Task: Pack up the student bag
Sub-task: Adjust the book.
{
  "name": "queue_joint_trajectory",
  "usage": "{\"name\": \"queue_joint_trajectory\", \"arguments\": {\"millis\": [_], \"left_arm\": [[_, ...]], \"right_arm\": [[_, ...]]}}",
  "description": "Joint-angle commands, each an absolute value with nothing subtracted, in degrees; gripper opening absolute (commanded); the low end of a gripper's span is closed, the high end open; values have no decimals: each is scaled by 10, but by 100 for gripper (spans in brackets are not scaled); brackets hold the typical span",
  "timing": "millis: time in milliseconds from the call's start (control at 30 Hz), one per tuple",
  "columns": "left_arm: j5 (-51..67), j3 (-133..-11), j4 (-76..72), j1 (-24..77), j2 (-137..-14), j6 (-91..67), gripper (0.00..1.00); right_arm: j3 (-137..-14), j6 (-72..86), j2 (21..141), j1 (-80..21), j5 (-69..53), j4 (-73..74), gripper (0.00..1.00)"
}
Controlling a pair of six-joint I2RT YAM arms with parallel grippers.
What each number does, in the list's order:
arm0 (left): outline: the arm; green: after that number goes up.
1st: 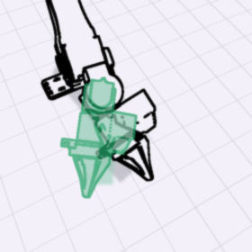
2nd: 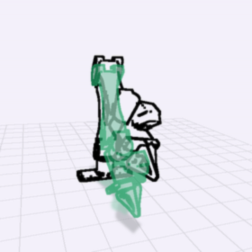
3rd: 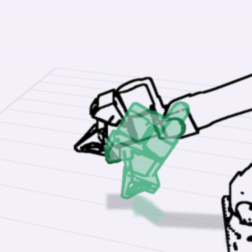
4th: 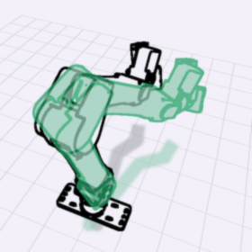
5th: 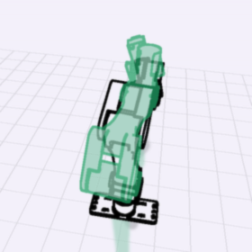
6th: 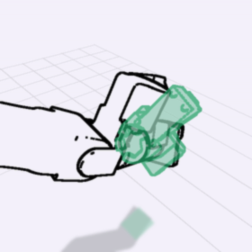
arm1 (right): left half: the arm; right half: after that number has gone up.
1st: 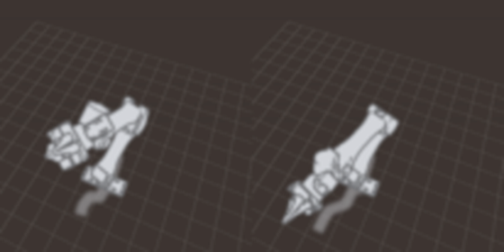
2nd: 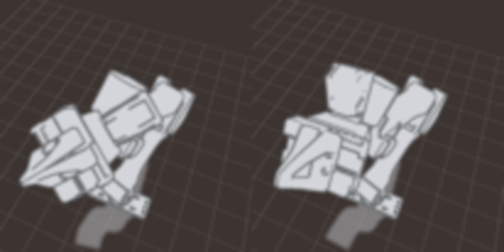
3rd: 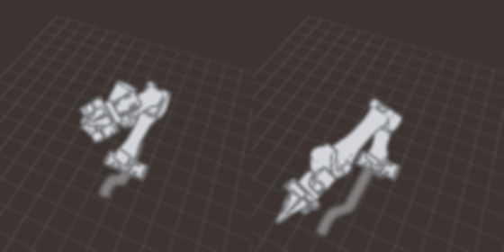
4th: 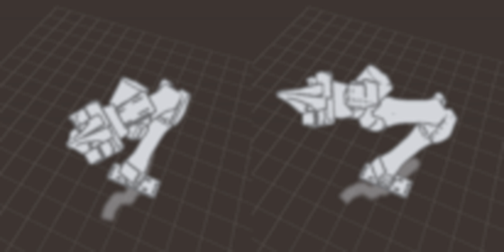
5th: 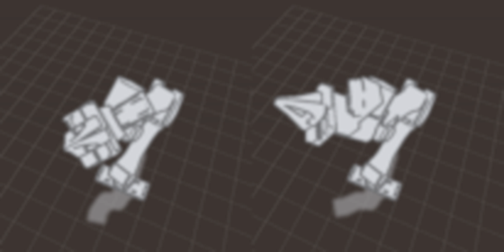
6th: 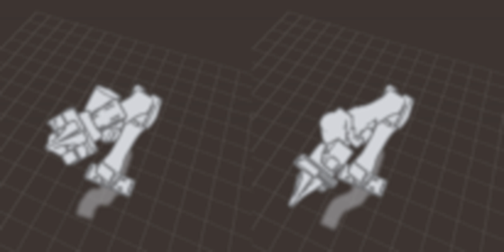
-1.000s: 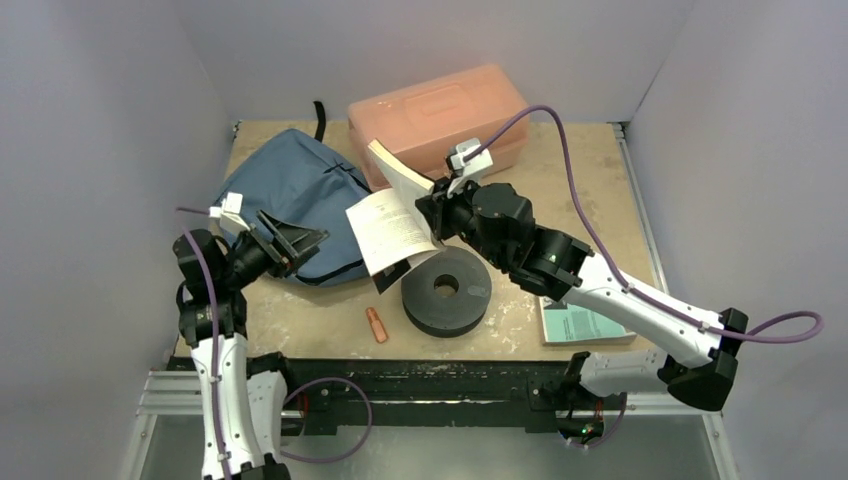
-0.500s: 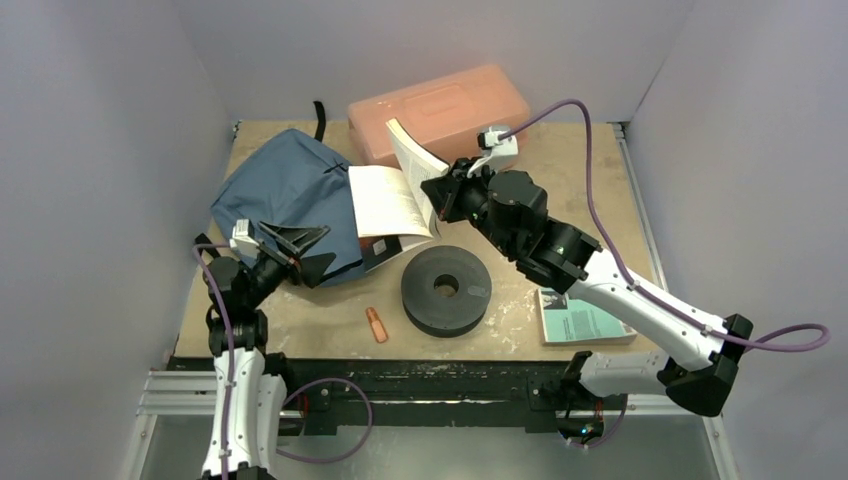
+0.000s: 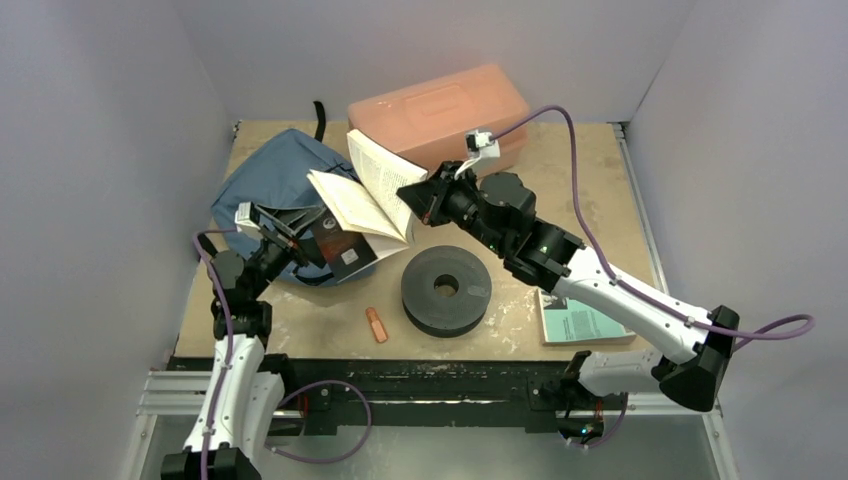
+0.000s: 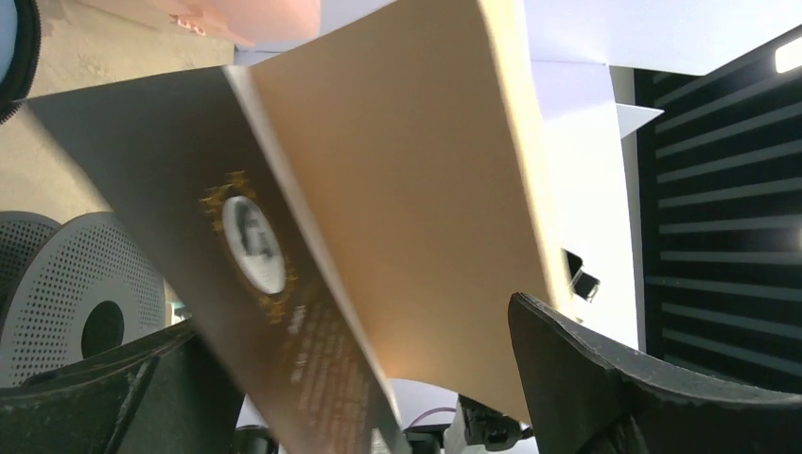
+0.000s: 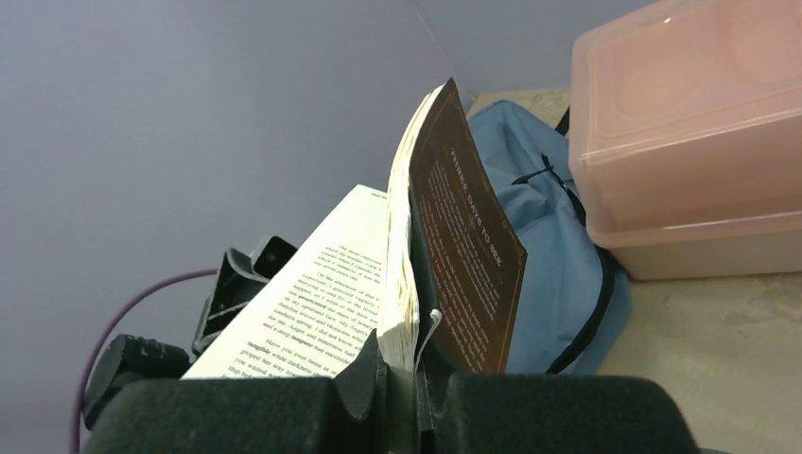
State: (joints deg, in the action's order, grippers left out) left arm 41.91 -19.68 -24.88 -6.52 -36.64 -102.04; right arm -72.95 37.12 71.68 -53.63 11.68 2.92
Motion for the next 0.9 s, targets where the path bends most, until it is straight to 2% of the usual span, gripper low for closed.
{"name": "queue_joint_trajectory", "arguments": {"millis": [0, 200, 333, 567, 867], "left_arm": [[392, -220, -318, -60, -354, -1043, 100], [370, -213, -308, -60, -321, -1033, 100], [383, -225, -307, -59, -339, -1027, 100], [404, -279, -200, -46, -359, -983, 100], [414, -322, -148, -41, -349, -949, 100]], "right_arm": [[-716, 380, 714, -536, 100, -36, 0], [-669, 353, 700, -536, 83, -70, 0], [-656, 320, 705, -537, 12, -117, 0], [-656, 269, 716, -551, -54, -164, 0], [-722, 128, 758, -628, -13, -80, 0]]}}
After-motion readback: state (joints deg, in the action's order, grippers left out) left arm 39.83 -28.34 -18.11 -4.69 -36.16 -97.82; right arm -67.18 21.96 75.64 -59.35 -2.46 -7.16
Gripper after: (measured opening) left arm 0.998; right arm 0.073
